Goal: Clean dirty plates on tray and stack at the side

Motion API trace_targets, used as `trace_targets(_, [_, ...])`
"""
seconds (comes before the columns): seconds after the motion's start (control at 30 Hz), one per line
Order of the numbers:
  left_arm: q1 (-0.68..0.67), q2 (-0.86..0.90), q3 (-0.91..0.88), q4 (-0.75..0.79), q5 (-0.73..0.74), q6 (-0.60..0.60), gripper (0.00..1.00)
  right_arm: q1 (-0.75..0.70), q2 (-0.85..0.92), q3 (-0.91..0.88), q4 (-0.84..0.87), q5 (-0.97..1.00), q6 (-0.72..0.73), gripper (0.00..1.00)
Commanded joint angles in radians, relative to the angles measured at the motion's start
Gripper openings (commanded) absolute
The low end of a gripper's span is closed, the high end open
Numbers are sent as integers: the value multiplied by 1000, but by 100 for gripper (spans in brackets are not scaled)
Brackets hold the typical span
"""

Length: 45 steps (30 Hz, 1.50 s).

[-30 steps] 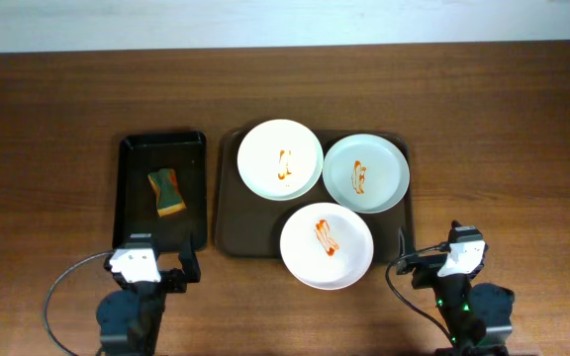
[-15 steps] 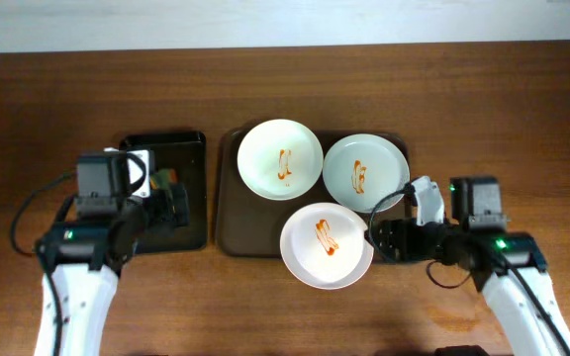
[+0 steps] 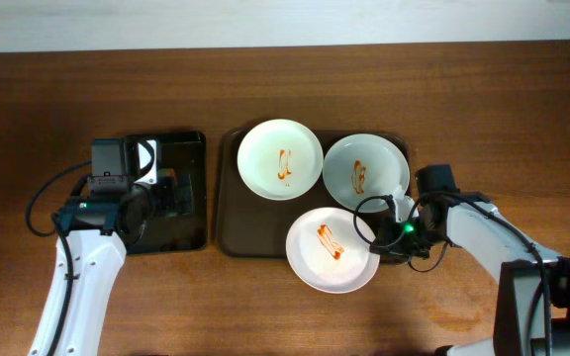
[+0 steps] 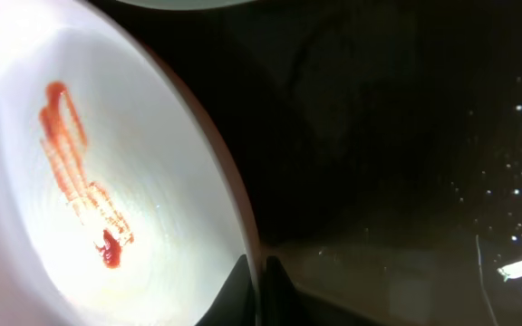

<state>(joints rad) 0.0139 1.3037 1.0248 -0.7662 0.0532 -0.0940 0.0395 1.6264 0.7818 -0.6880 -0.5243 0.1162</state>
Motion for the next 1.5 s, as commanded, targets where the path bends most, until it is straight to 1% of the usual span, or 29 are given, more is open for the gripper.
trace_targets(0.0, [0, 15, 6, 3, 6, -2, 96, 42, 6, 11, 32, -3, 45, 4])
trace_targets(0.03, [0, 23, 6, 3, 6, -2, 94, 56, 6, 11, 44, -3, 56, 4])
trace_targets(0.13, [0, 118, 6, 10, 6, -2, 77, 143, 5, 21, 109, 13, 85, 4])
trace_targets(0.17, [0, 160, 6, 26, 6, -2, 75, 150, 5, 37, 109, 20, 85, 4])
trace_targets(0.27, [0, 253, 6, 106, -4, -2, 73, 151, 5, 82, 102, 77, 89, 4])
trace_targets(0.3, [0, 291, 6, 159, -51, -2, 69, 151, 5, 92, 102, 119, 103, 4])
trace_targets(0.33, [0, 327, 6, 190, -78, -5, 70, 151, 2, 97, 101, 137, 103, 4])
trace_targets(0.43, [2, 401, 6, 214, -85, -25, 70, 151, -36, 101, 100, 203, 102, 4])
trace_targets(0.53, [2, 441, 6, 239, -129, -25, 69, 151, -71, 102, 102, 251, 101, 4])
trace_targets(0.57, [2, 446, 6, 244, -129, -25, 62, 151, -71, 101, 102, 253, 102, 4])
trace_targets(0.6, [2, 451, 6, 258, -130, -25, 59, 151, -71, 101, 101, 249, 102, 4])
trace_targets(0.63, [2, 451, 6, 266, -130, -25, 60, 151, -71, 101, 101, 249, 102, 4])
trace_targets(0.73, [2, 468, 6, 273, -130, -25, 58, 151, -71, 101, 101, 248, 102, 4])
trace_targets(0.77, [2, 491, 6, 278, -130, -25, 54, 151, -71, 101, 101, 248, 102, 4])
trace_targets(0.8, [2, 502, 6, 280, -130, -25, 48, 151, -71, 101, 101, 248, 102, 4])
trace_targets(0.83, [2, 518, 6, 282, -129, -25, 29, 151, -71, 101, 98, 248, 102, 4])
trace_targets(0.9, [2, 518, 10, 286, -129, -24, 0, 151, -71, 101, 91, 248, 102, 4])
trace_targets(0.97, [2, 500, 27, 264, -129, -24, 0, 151, -71, 101, 86, 248, 102, 4])
trace_targets(1.07, [2, 421, 37, 243, -129, -24, 0, 151, -71, 101, 79, 248, 102, 4])
trace_targets(1.1, [2, 408, 37, 207, -129, -25, 0, 151, -71, 101, 77, 248, 102, 4])
trace_targets(1.13, [2, 411, 36, 177, -129, -25, 7, 151, -71, 101, 75, 248, 102, 4])
trace_targets(1.17, [2, 417, 36, 152, -129, -24, 78, 151, -71, 101, 75, 248, 102, 4])
trace_targets(1.2, [2, 418, 36, 152, -129, -24, 88, 151, -71, 101, 75, 249, 102, 4])
trace_targets(1.23, [2, 418, 36, 167, -129, -24, 87, 151, -71, 101, 75, 248, 102, 4])
trace_targets(1.27, [2, 418, 36, 183, -129, -24, 84, 151, -71, 101, 74, 248, 102, 4])
trace_targets(1.3, [2, 418, 36, 191, -129, -24, 84, 151, -71, 101, 75, 248, 102, 4])
trace_targets(1.33, [2, 424, 36, 201, -129, -24, 80, 151, -71, 101, 75, 248, 102, 4])
trace_targets(1.4, [2, 458, 36, 213, -129, -24, 76, 151, -71, 101, 74, 248, 102, 4])
trace_targets(1.47, [2, 486, 36, 227, -129, -25, 55, 151, -71, 101, 74, 248, 102, 4])
